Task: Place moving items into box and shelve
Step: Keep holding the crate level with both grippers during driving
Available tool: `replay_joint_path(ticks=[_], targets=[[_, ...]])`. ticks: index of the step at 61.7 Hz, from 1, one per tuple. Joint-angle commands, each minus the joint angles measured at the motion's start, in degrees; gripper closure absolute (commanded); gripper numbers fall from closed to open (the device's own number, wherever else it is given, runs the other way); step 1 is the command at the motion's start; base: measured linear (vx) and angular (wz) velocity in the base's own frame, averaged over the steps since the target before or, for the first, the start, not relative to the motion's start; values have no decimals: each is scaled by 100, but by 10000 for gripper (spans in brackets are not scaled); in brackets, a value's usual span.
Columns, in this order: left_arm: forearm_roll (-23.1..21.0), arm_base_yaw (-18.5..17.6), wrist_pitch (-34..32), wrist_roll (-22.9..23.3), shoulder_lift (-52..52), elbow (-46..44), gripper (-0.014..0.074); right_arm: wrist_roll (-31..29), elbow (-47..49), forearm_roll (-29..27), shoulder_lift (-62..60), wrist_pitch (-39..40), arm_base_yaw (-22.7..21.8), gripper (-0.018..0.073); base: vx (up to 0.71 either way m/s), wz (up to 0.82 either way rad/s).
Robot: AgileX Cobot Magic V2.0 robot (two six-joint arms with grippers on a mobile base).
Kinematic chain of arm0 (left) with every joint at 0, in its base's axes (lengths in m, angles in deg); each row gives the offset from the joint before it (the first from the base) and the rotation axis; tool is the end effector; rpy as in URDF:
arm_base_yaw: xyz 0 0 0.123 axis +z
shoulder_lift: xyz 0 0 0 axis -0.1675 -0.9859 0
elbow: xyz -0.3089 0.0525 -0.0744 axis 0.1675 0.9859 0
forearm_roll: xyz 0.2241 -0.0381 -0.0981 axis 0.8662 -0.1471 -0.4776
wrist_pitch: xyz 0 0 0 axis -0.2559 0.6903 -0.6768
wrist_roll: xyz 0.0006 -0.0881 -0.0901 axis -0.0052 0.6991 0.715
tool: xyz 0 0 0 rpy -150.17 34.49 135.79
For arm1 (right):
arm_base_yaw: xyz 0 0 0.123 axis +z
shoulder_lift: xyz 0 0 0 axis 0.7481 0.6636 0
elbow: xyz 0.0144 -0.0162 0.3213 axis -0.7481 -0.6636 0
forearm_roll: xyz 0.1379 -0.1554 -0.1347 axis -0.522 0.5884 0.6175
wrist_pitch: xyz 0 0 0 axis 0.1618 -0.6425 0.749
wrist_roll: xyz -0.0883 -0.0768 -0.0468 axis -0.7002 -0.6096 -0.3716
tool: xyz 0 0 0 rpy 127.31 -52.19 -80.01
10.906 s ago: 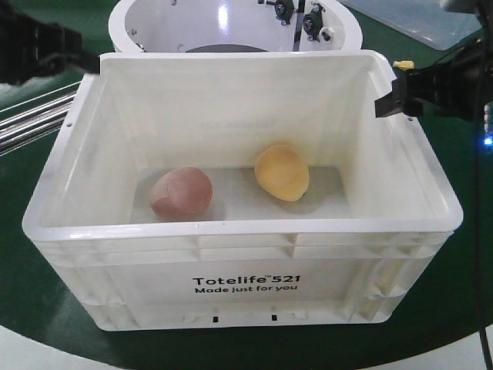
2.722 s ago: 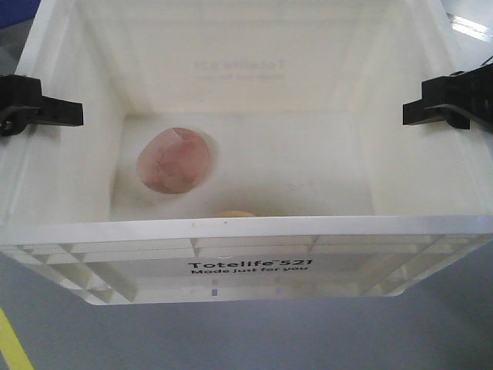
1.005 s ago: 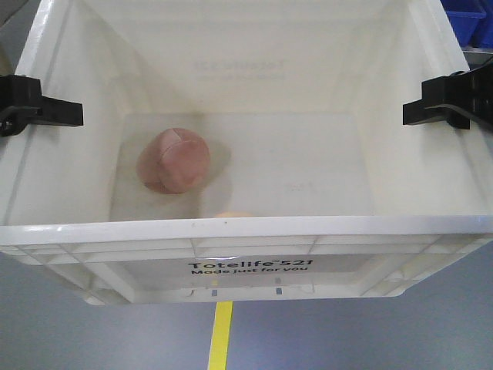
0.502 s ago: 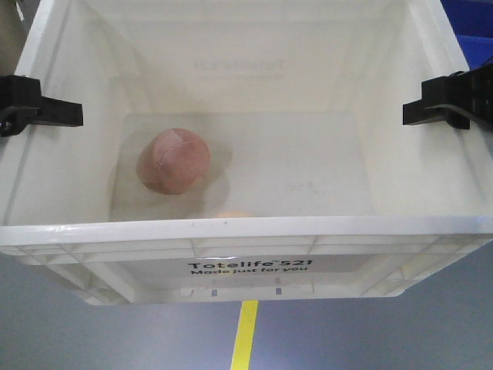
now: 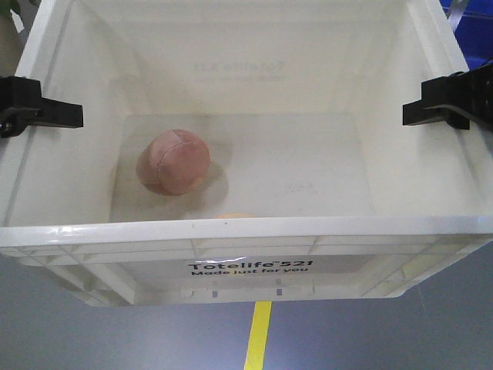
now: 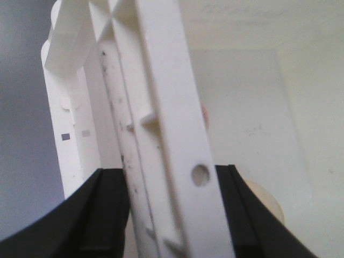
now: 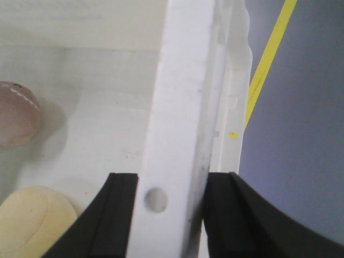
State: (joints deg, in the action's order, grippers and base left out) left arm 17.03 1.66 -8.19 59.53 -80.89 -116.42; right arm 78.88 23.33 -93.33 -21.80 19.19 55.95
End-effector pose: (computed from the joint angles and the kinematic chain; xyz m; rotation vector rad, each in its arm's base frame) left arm 0.1911 -0.0842 0.3959 0.1673 2.3242 -0.7146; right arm 0.2144 0.0672 0.3908 -0.1948 2.4213 0.4753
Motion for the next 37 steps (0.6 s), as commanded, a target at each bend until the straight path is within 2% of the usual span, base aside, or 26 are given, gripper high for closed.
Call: replay_joint_path(ticks=[1, 37], targets=[[-1042, -64, -485, -104, 159, -261, 600, -131, 280, -767, -180, 556, 42, 565, 37, -3], [-1042, -64, -485, -104, 159, -261, 600, -131, 280, -777, -180, 556, 42, 565, 41, -2]])
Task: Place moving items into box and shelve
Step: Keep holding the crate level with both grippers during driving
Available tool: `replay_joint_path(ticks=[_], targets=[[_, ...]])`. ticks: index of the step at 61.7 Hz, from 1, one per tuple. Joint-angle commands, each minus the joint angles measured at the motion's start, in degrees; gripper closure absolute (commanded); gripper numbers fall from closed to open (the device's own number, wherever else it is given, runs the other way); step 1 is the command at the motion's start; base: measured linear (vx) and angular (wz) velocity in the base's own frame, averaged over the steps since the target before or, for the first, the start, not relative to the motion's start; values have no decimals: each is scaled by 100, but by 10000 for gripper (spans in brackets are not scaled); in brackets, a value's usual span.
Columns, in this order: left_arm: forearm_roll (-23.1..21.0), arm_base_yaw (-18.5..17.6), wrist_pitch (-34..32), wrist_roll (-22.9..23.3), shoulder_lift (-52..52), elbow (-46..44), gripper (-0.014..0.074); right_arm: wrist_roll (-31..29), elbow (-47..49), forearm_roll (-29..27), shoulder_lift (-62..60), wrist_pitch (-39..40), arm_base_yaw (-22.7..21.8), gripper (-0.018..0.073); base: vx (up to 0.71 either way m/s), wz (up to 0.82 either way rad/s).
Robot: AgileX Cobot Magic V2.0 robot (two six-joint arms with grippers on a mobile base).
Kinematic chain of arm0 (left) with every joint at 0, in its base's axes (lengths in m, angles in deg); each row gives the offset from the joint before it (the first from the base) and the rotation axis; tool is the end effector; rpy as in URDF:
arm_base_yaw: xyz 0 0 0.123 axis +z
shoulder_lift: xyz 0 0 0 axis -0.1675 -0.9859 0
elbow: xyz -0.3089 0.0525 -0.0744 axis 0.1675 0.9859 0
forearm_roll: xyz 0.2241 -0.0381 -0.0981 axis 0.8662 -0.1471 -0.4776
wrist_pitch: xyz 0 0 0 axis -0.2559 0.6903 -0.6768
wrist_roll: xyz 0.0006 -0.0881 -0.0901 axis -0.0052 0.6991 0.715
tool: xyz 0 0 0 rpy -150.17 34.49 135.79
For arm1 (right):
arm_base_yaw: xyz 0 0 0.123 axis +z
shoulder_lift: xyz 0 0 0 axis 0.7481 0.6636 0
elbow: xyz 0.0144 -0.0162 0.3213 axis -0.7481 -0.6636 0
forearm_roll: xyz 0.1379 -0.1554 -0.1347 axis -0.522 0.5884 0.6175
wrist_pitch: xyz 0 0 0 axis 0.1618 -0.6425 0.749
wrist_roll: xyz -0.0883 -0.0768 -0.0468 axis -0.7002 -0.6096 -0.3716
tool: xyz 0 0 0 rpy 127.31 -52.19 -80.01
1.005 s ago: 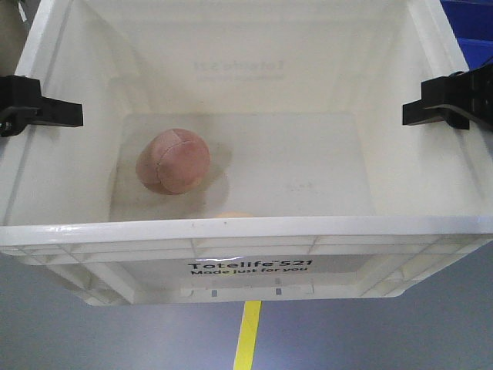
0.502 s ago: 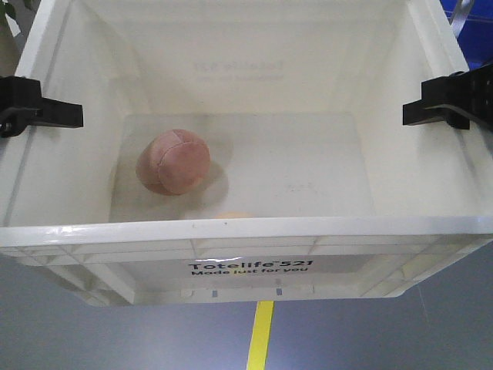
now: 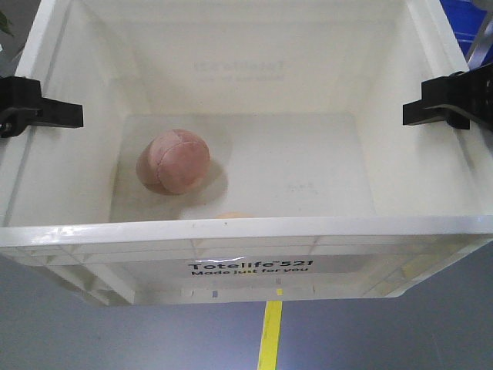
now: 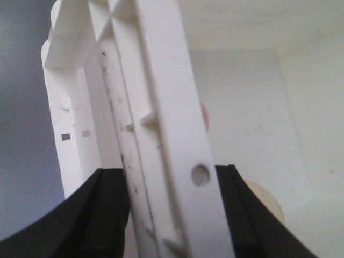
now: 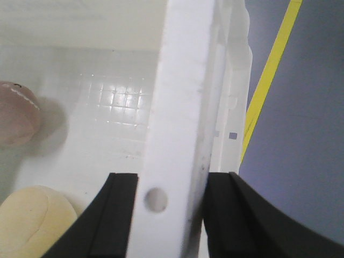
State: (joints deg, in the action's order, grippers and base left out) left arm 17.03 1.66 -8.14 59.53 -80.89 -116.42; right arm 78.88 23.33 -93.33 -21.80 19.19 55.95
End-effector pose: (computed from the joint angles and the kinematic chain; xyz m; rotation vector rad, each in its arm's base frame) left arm 0.1910 -0.0842 0.3958 0.1677 2.3250 -0.7148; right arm 0.2144 0.0672 0.3908 -0.1948 2.4213 0.4753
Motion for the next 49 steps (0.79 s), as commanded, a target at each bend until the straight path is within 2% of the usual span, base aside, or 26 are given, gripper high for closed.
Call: replay_joint_path(ticks=[1, 49], targets=[[-1042, -64, -490, -104, 159, -261, 600, -131, 280, -777, -180, 556, 42, 565, 43, -1], [-1042, -64, -490, -104, 159, -261, 600, -131, 280, -777, -180, 556, 42, 565, 44, 3]])
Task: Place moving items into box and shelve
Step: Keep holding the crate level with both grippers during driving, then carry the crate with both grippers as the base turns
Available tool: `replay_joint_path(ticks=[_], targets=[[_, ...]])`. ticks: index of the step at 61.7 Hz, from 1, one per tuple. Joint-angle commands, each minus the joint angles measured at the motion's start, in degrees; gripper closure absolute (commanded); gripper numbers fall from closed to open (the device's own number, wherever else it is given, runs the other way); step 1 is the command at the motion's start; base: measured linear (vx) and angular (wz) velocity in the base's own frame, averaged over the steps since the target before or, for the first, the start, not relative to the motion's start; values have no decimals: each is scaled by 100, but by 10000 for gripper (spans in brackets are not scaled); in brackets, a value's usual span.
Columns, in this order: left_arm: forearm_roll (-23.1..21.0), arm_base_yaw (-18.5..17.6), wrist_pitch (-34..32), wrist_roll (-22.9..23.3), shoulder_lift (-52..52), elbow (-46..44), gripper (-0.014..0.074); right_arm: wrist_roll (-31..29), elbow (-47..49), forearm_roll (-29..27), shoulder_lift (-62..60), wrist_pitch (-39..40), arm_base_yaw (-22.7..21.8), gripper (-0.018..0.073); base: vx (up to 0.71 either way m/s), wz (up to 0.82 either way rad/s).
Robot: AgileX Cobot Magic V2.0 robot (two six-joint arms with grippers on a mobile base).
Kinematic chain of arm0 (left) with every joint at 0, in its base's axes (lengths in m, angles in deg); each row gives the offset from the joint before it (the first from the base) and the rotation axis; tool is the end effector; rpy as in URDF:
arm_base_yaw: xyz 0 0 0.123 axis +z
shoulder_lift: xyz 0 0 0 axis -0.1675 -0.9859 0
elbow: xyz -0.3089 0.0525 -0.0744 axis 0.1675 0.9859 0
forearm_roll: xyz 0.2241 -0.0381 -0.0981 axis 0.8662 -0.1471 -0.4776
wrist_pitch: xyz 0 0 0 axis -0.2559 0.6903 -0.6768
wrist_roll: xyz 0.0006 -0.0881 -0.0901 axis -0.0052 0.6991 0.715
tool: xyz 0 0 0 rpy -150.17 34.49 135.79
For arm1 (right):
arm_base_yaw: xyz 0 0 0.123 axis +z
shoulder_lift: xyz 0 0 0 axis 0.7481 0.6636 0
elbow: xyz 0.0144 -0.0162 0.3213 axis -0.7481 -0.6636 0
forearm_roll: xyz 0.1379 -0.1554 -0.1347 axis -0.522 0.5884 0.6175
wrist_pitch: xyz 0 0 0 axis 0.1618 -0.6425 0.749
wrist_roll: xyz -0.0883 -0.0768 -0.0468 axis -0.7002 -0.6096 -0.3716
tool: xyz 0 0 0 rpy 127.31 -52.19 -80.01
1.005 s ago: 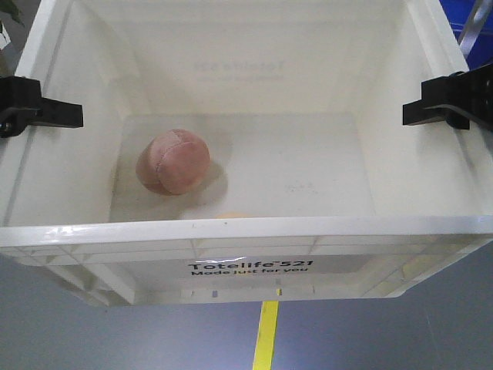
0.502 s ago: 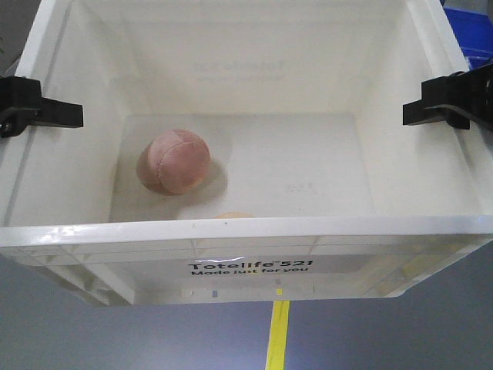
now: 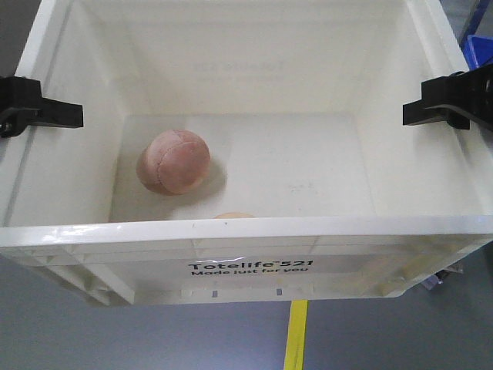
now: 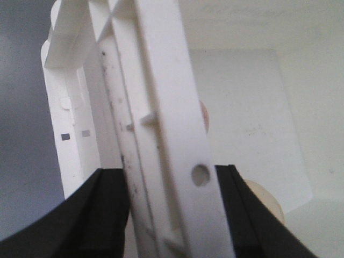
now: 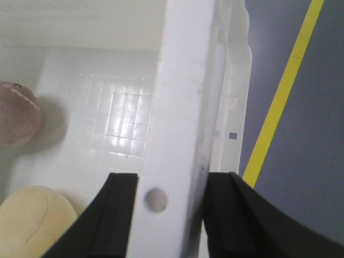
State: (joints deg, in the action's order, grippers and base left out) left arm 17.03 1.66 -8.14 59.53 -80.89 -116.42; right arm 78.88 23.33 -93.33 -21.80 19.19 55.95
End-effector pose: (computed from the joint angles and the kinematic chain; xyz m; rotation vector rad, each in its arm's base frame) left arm 0.1910 -0.0842 0.3958 0.1677 2.3250 -0.7148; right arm 0.2144 0.0672 0.3908 -0.1948 2.4213 0.4753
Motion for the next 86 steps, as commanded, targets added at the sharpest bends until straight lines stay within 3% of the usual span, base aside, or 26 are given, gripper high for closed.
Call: replay_joint_path(ticks=[1, 86], targets=[[-1042, -64, -490, -104, 159, -261, 600, -131, 280, -777, -180, 556, 42, 565, 45, 6], [-1043, -64, -490, -104, 159, -261, 600, -131, 280, -777, -180, 556, 42, 565, 46, -5]])
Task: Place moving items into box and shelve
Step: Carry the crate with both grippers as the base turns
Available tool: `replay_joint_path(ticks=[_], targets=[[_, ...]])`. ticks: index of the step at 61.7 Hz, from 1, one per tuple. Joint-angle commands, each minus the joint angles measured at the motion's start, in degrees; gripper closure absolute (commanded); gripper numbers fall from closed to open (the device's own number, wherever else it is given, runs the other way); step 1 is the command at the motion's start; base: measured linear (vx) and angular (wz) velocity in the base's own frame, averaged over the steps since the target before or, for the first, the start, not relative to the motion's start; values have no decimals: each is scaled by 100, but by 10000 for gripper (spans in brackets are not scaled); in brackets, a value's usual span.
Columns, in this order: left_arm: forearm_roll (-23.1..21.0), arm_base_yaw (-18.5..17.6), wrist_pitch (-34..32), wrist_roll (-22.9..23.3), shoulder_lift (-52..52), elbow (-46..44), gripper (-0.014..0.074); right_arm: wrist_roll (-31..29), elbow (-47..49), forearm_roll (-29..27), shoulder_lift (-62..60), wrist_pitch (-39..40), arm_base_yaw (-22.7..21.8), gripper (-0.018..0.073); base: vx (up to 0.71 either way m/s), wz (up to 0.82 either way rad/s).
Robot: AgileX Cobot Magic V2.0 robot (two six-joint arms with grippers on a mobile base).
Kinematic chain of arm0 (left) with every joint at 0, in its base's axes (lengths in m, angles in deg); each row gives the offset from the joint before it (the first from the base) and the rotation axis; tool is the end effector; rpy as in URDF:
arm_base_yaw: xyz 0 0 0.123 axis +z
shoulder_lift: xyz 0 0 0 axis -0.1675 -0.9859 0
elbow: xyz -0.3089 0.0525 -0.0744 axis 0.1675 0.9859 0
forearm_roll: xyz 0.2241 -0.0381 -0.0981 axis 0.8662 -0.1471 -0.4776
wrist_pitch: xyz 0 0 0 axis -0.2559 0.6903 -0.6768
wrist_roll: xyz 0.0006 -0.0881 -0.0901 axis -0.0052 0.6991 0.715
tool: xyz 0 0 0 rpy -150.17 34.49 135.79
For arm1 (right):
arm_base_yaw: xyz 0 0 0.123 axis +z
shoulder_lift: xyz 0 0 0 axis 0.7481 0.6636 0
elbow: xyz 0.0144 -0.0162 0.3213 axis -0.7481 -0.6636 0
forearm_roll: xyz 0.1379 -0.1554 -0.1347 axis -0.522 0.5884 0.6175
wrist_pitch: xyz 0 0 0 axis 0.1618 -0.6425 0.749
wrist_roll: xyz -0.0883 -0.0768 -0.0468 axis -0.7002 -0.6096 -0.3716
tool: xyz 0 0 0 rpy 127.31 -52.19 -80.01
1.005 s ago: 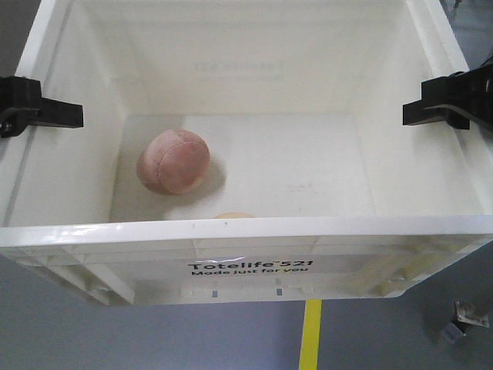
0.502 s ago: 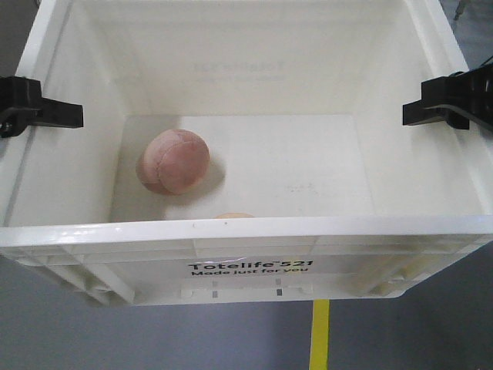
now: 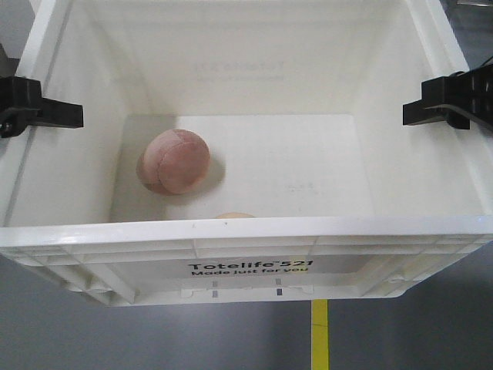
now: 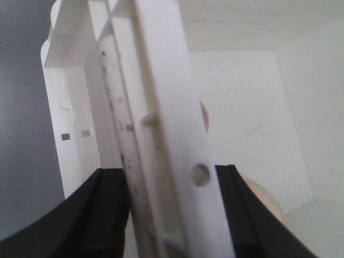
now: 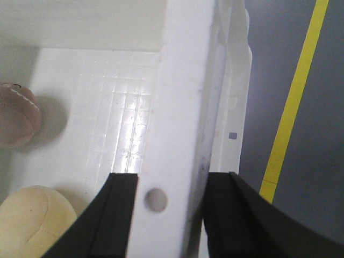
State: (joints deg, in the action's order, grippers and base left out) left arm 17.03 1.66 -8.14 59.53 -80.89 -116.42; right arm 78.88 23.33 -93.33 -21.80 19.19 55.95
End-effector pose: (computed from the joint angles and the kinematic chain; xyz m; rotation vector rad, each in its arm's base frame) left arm 0.1910 -0.0842 0.3958 0.1677 2.3250 -0.7148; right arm 0.2144 0.0672 0.3908 -0.1948 2.4213 0.4753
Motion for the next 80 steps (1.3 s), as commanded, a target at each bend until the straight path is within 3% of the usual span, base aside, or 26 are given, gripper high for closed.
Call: replay_joint_path(ticks=[1, 80], targets=[[-1043, -64, -491, -104, 159, -261, 600, -131, 280, -777, -180, 556, 42, 565, 45, -11], [-1043, -64, -491, -104, 159, -261, 600, -131, 280, -777, -180, 556, 42, 565, 47, -10]])
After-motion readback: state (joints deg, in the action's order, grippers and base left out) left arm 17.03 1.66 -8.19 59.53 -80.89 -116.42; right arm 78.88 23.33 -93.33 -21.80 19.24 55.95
